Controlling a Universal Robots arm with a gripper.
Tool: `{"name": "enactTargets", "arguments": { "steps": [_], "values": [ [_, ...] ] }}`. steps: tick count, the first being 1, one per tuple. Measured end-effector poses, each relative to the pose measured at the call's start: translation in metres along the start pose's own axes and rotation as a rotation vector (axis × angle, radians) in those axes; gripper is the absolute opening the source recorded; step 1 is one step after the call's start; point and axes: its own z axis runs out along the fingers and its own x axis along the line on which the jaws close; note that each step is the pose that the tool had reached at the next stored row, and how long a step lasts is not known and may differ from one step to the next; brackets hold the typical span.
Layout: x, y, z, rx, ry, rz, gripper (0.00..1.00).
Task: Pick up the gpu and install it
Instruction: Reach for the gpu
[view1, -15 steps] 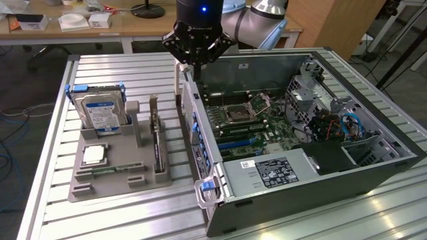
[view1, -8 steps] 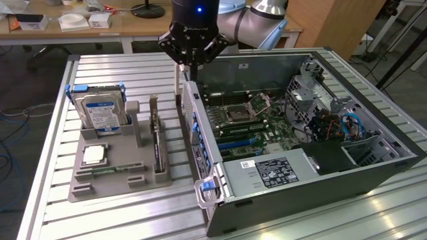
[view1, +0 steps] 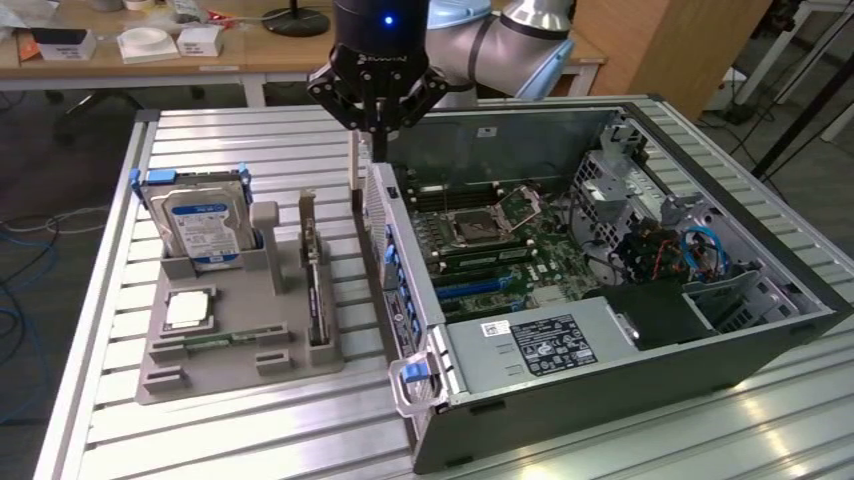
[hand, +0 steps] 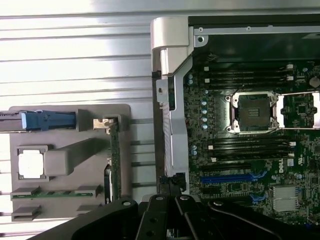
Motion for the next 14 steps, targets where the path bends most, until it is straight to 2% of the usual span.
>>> {"name": "enactTargets", "arguments": {
  "steps": [14],
  "values": [
    [0.012, -0.0009, 0.0009, 0.0, 0.0, 0.0, 0.11]
  ]
}}
